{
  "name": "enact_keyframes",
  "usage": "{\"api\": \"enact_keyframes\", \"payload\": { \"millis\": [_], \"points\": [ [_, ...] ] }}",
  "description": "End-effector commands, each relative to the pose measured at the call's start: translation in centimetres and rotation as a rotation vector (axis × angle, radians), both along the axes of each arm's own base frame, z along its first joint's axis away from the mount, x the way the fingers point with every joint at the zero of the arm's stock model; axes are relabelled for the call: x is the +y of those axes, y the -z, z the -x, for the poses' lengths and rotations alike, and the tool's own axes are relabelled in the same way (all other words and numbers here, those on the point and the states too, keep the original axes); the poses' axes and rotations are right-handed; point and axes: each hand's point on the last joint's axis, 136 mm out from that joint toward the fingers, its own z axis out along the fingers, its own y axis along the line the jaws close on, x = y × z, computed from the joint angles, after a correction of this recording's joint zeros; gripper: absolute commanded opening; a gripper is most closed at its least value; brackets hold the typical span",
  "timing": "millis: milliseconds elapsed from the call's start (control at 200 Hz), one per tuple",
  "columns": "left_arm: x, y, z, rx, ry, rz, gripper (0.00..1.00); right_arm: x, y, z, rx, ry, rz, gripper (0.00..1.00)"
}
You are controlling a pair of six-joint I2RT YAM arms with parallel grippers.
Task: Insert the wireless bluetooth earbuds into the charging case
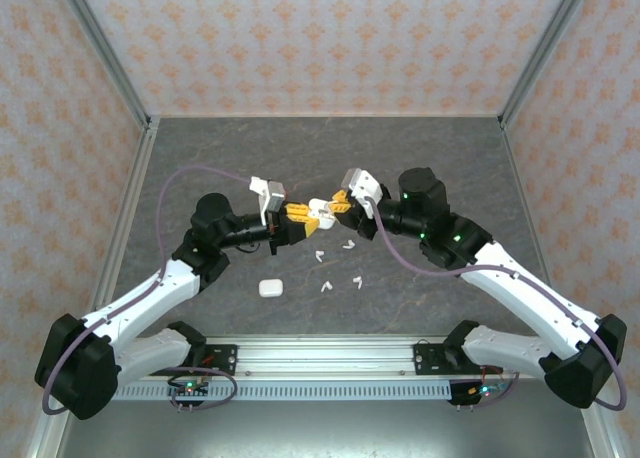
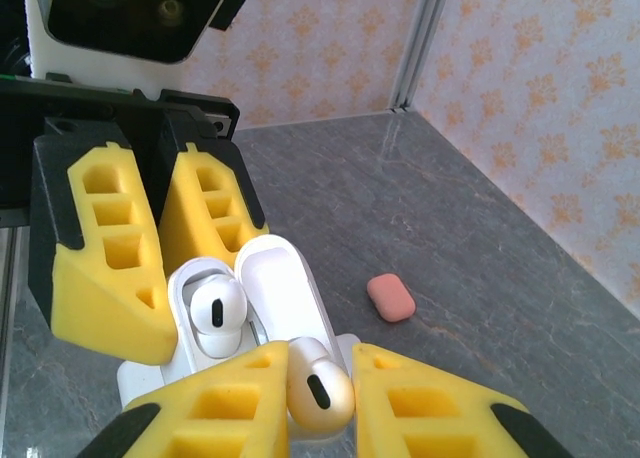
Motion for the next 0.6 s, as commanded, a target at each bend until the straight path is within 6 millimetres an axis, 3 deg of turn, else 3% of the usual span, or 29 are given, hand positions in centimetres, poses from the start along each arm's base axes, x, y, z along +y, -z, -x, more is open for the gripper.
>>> {"api": "enact_keyframes", "payload": {
  "millis": [0, 596],
  "points": [
    [-0.1, -3.2, 0.7, -0.092, 0.022, 0.051, 0.0, 0.3, -0.3, 0.5, -0.009, -0.027, -0.023, 0.19],
    [0.0, -3.8, 0.9, -0.106, 0.021, 0.071, 0.0, 0.2, 0.3, 2.1, 0.035, -0.073, -0.06, 0.19]
  ]
}}
